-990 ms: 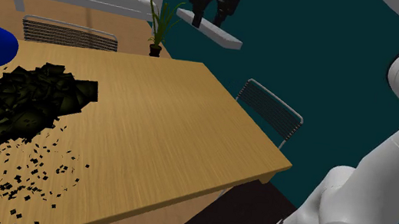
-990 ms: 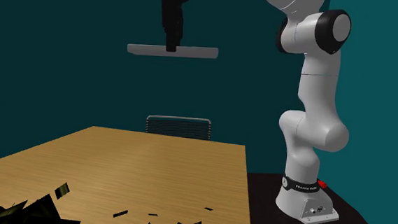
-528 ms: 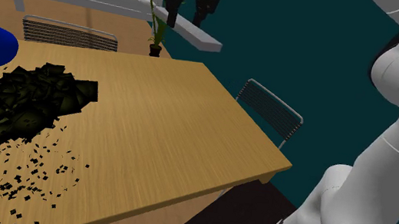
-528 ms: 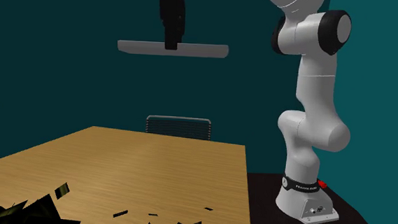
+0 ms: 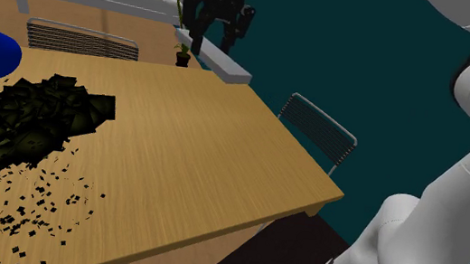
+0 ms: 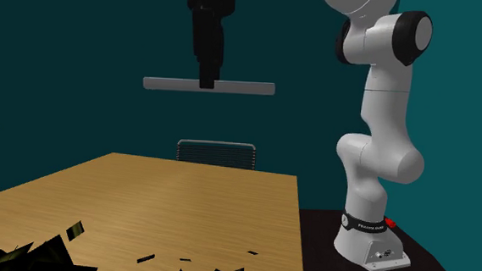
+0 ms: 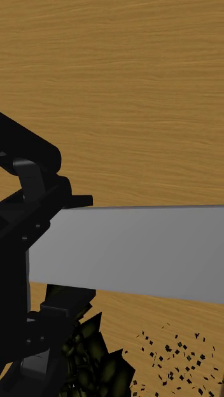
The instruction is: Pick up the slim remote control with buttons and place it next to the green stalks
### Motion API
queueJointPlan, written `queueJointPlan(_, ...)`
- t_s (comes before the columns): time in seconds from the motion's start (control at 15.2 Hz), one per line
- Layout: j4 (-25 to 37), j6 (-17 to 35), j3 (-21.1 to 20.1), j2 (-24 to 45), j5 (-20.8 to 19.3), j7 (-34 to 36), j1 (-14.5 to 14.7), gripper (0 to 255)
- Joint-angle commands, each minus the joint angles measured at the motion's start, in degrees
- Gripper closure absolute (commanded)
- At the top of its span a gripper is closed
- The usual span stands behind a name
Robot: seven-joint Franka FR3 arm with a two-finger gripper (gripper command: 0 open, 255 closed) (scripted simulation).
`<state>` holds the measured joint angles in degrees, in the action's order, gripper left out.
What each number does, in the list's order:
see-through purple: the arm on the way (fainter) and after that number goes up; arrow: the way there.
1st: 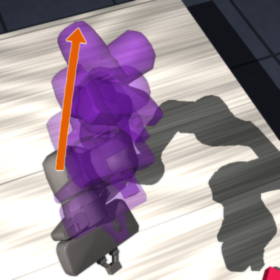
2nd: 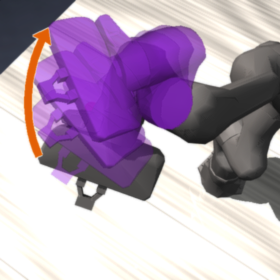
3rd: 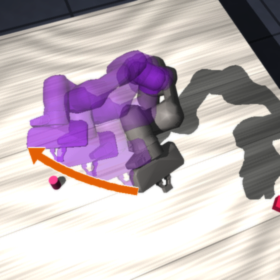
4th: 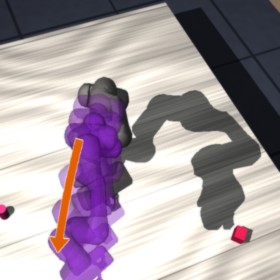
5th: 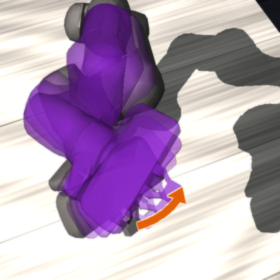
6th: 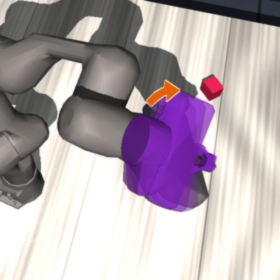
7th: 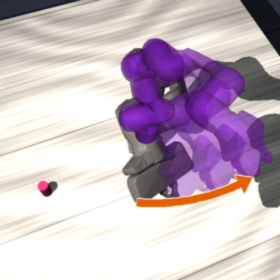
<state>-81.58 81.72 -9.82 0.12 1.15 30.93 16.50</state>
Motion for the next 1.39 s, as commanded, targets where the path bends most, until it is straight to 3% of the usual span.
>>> queueJointPlan(0.0,-2.55,1.81,0.05,-0.82,0.14,-0.12,-0.05,255)
queueJointPlan(1.32,-22.58,18.17,0.21,-4.53,0.77,-0.88,-0.16,255)
